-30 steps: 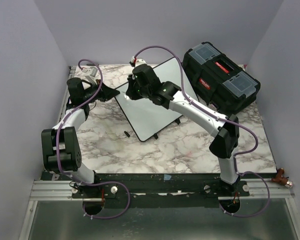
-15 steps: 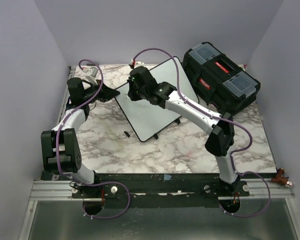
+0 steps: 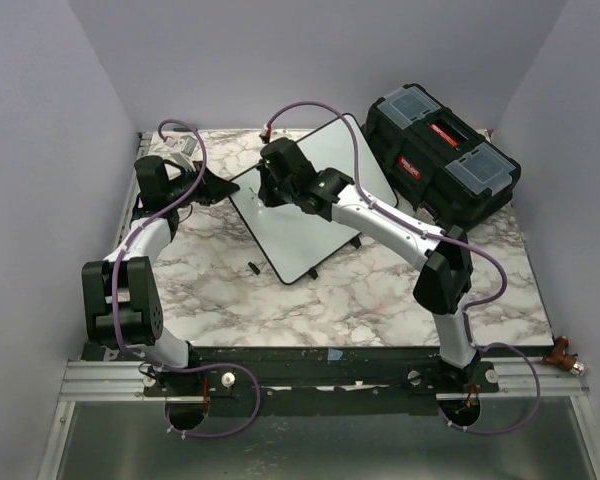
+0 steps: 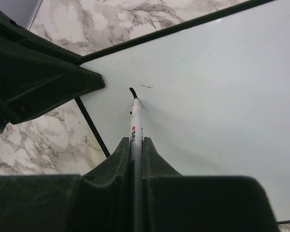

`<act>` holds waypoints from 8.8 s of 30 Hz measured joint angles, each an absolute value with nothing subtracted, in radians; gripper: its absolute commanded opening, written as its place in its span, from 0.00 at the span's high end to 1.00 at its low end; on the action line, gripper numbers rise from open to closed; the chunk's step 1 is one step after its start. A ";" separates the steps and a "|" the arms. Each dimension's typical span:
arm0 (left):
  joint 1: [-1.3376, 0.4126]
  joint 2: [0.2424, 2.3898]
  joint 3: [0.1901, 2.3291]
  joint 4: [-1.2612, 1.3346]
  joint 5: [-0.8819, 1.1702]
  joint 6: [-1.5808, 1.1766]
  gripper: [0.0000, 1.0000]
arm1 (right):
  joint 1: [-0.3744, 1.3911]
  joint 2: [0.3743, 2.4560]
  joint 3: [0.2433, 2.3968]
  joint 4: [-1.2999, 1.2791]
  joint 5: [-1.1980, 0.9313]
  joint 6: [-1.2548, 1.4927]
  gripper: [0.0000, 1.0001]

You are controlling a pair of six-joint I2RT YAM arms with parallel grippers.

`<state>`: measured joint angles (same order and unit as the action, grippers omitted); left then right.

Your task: Write a sentence on the whiteboard

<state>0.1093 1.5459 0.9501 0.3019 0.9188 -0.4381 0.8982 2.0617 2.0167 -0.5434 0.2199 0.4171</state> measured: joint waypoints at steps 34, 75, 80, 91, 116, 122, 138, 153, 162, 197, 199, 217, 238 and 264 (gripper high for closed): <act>0.104 1.539 0.957 0.287 0.916 -0.412 1.00 | 0.909 1.936 1.943 -0.547 0.263 0.417 0.99; 0.097 1.525 0.957 0.241 0.891 -0.398 1.00 | 0.909 2.014 1.929 -0.543 0.246 0.418 0.99; 0.097 1.525 0.957 0.239 0.889 -0.389 1.00 | 0.909 2.012 1.924 -0.540 0.218 0.421 0.99; 0.096 1.525 0.958 0.228 0.884 -0.378 1.00 | 0.909 1.998 1.889 -0.522 0.223 0.426 0.99; 0.087 1.524 0.989 0.197 0.882 -0.358 1.00 | 0.911 1.852 1.779 -0.533 0.312 0.428 0.99; 0.085 1.523 1.000 0.176 0.882 -0.348 1.00 | 0.911 1.727 1.756 -0.502 0.301 0.436 0.99; 0.072 1.510 1.061 0.041 0.881 -0.296 1.00 | 0.908 1.609 1.533 -0.431 0.316 0.425 0.99; 0.070 1.509 1.132 -0.170 0.869 -0.179 1.00 | 0.898 1.544 1.472 -0.367 0.326 0.416 0.99; 0.069 1.486 1.110 -0.181 0.854 -0.159 1.00 | 0.895 1.565 1.475 -0.339 0.312 0.390 0.99; 0.037 1.428 1.109 -0.226 0.794 -0.094 1.00 | 0.879 1.850 1.684 -0.346 0.242 0.372 0.99; 0.037 1.428 1.109 -0.233 0.789 -0.092 1.00 | 0.878 1.856 1.684 -0.346 0.241 0.372 0.99; 0.037 1.429 1.115 -0.278 0.771 -0.078 1.00 | 0.877 1.814 1.590 -0.335 0.216 0.392 0.99; 0.037 1.428 1.119 -0.279 0.772 -0.070 1.00 | 0.877 1.801 1.713 -0.368 0.217 0.392 0.99; 0.037 1.429 1.122 -0.299 0.772 -0.051 1.00 | 0.857 1.874 1.692 -0.337 0.219 0.427 1.00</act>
